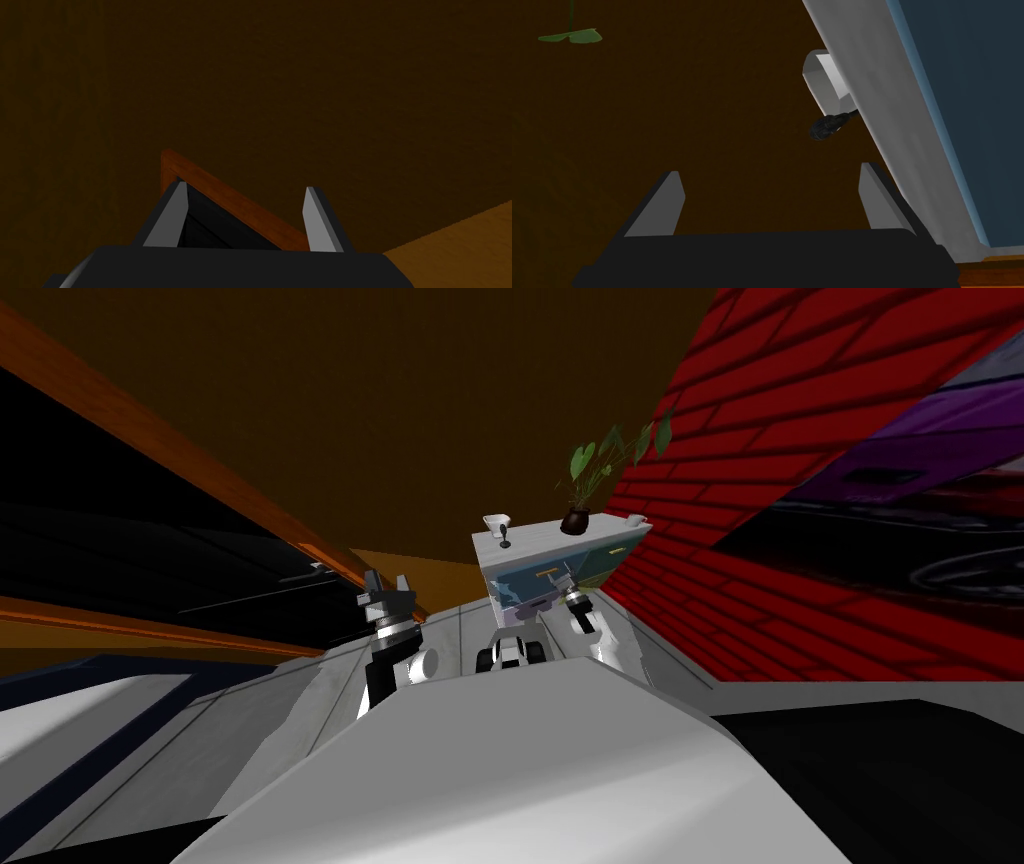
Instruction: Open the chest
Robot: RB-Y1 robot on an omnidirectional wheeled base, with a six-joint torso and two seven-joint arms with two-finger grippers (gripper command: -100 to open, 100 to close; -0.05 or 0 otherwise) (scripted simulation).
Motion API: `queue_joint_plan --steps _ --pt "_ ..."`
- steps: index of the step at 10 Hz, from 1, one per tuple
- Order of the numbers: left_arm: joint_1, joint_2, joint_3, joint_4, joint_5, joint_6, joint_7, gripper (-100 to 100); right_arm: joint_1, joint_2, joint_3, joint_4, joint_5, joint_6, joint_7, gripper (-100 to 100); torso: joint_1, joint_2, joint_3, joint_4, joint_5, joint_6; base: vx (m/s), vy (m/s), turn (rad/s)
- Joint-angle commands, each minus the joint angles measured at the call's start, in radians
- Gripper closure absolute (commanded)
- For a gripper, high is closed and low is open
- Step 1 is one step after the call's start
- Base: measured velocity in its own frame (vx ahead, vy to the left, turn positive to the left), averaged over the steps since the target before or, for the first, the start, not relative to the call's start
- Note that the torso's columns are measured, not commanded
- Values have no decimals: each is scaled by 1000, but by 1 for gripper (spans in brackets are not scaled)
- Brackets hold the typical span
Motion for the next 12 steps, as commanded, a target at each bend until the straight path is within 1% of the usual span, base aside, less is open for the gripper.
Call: queue_joint_plan --steps 1,2,3,4,5,6,7,8,10,11,12 --pt "0 0 0 0 0 0 0 0 -7 4 -19 48 48 1 76 -100 0 0 0 0 0 1 30 10 101" --pt "0 0 0 0 0 0 0 0 -7 4 -19 48 48 1 102 -100 0 0 0 0 0 0 26 8 63" --pt "0 0 0 0 0 0 0 0 -12 5 -31 80 79 3 134 -100 0 0 0 0 0 1 33 10 115" --pt "0 0 0 0 0 0 0 0 -12 5 -31 80 79 3 157 -100 0 0 0 0 0 0 28 7 57" --pt "0 0 0 0 0 0 0 0 -17 6 -44 111 109 5 190 -100 0 0 0 0 0 1 29 11 90" --pt "0 0 0 0 0 0 0 0 -17 6 -44 111 109 5 208 -100 0 0 0 0 0 0 23 7 48" --pt "0 0 0 0 0 0 0 0 -21 7 -55 142 137 7 240 -100 0 1 0 0 0 0 29 2 90" --pt "0 0 0 0 0 0 0 0 -21 7 -55 142 137 7 257 -100 0 0 0 0 0 0 25 2 52" --pt "0 0 0 0 0 0 0 0 -28 9 -77 197 190 11 325 -100 0 0 0 0 0 0 34 8 113" --pt "0 0 0 0 0 0 0 0 -28 9 -77 197 190 11 344 -100 0 -1 0 0 0 0 31 7 42" --pt "0 0 0 0 0 0 0 0 -31 10 -87 222 213 13 376 -100 0 0 0 0 0 1 28 5 58"
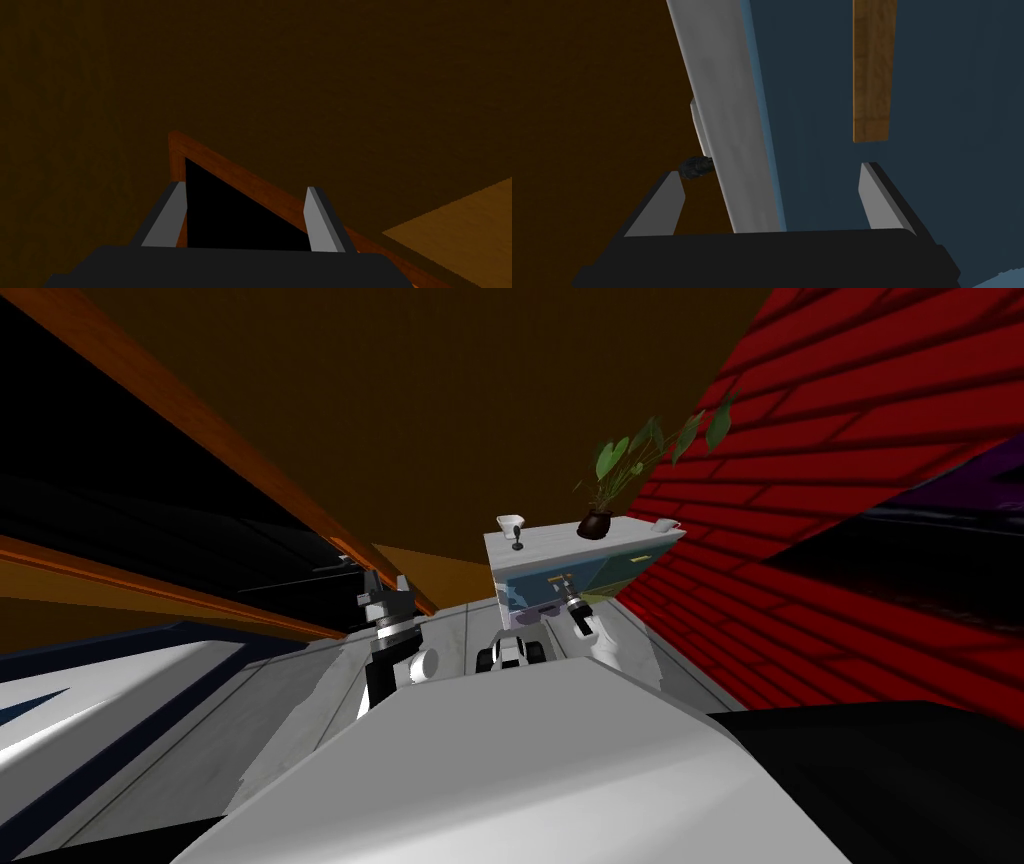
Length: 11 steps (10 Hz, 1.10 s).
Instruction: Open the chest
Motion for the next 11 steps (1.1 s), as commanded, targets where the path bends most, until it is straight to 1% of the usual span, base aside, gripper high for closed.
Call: queue_joint_plan --steps 1,4,7,8,9,10,11 --pt "0 0 0 0 0 0 0 0 -3 1 -13 32 27 -1 57 -100 0 0 0 0 0 0 20 2 52" --pt "0 0 0 0 0 0 0 0 -10 3 -38 94 86 5 152 -100 0 0 0 0 0 0 27 3 87" --pt "0 0 0 0 0 0 0 0 -13 2 -56 138 128 9 219 -100 0 0 0 0 0 0 30 2 71" --pt "0 0 0 0 0 0 0 0 -14 1 -51 128 119 8 200 -100 0 0 0 0 0 0 13 -1 11" --pt "0 0 0 0 0 0 0 0 -14 1 -51 129 121 10 204 -100 0 1 1 0 0 0 0 0 0" --pt "0 0 0 0 0 0 0 0 -14 1 -51 129 121 10 204 100 0 1 1 0 0 0 0 0 0" --pt "0 0 0 0 0 0 0 0 -10 -8 -49 124 121 9 194 100 0 1 1 0 0 0 -110 -7 -19"
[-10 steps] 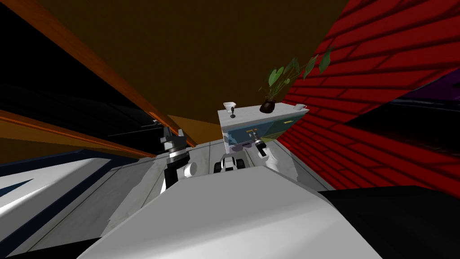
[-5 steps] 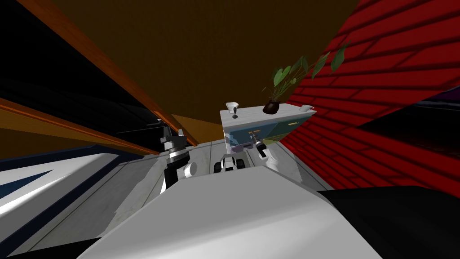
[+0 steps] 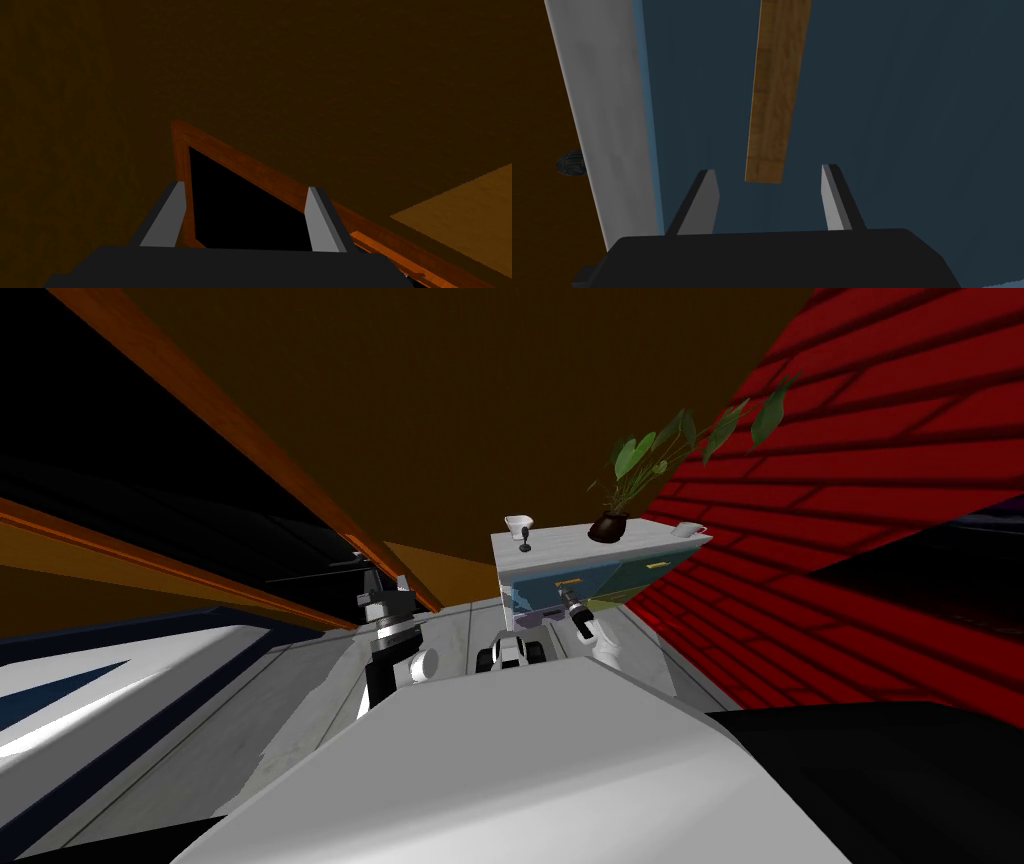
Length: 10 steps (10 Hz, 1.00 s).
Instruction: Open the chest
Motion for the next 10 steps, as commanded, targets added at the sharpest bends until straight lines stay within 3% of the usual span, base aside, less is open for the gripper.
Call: queue_joint_plan --steps 1,4,5,10 --pt "0 0 0 0 0 0 0 0 6 -14 4 -8 0 -1 -16 100 0 5 3 1 0 0 -190 2 -30" --pt "-1 0 0 0 0 0 0 0 10 -23 7 -14 1 -1 -25 100 0 2 1 1 0 0 -183 2 -20" --pt "0 0 0 0 0 0 0 0 14 6 4 -9 -13 -25 -8 -100 0 -7 -4 -2 0 0 15 -31 -23" --pt "0 0 0 0 0 0 0 0 24 45 -8 9 -57 -104 51 -100 0 1 1 0 0 0 104 -44 -16"
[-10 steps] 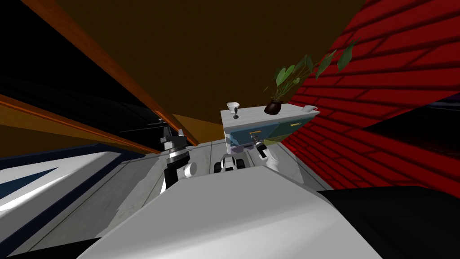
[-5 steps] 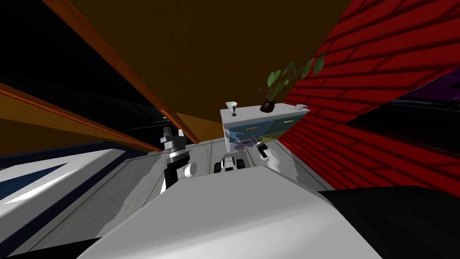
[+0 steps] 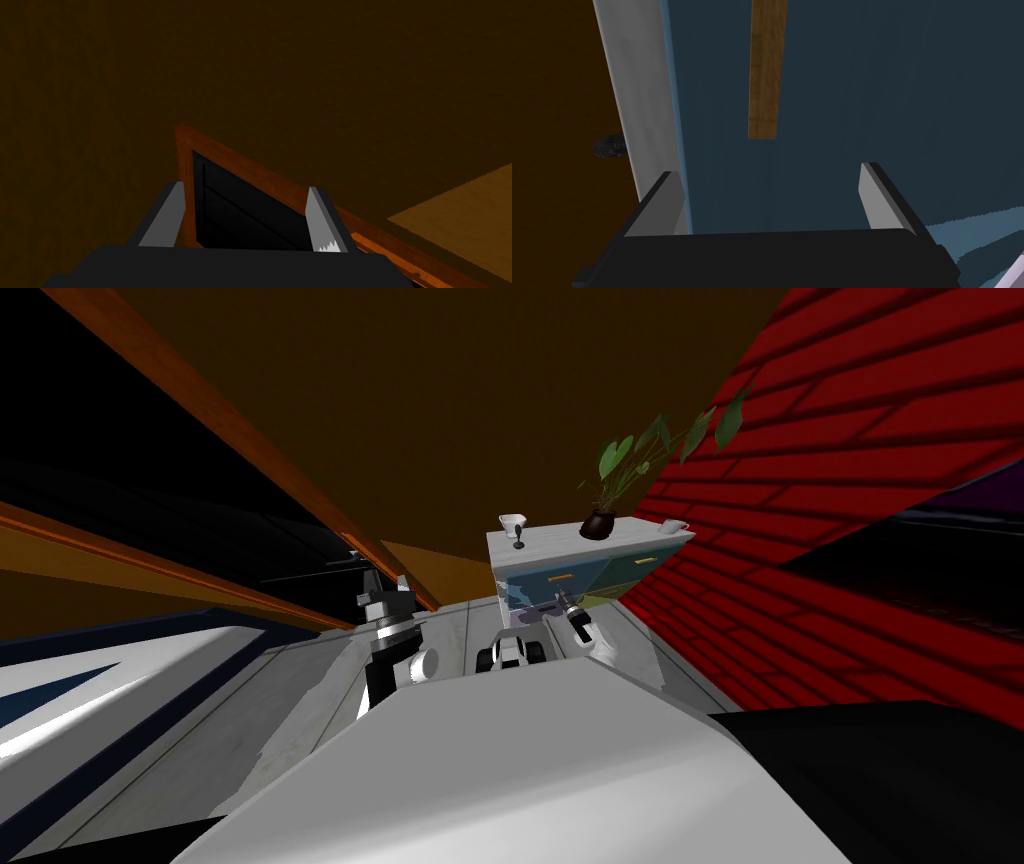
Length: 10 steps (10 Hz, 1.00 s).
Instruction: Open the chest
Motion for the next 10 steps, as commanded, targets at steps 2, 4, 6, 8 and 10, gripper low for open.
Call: queue_joint_plan --steps 2,4,6,8,10 --pt "0 0 0 0 0 0 0 0 8 -31 -8 13 -35 -63 45 -100 0 0 0 0 0 0 100 -49 -18" --pt "0 0 0 0 0 0 0 0 12 -32 -13 22 -55 -97 70 -100 0 -1 -1 0 0 0 93 -50 -19" --pt "0 0 0 0 0 0 0 0 15 27 -17 28 -69 -120 87 -100 1 -2 -1 -1 0 0 84 -42 -12" --pt "0 0 0 0 0 0 0 0 16 82 -18 30 -74 -129 94 -100 2 1 0 0 0 0 30 -16 -4" --pt "0 0 0 0 0 0 0 0 17 143 -19 32 -78 -135 98 -100 1 0 0 0 0 0 14 -6 -3"
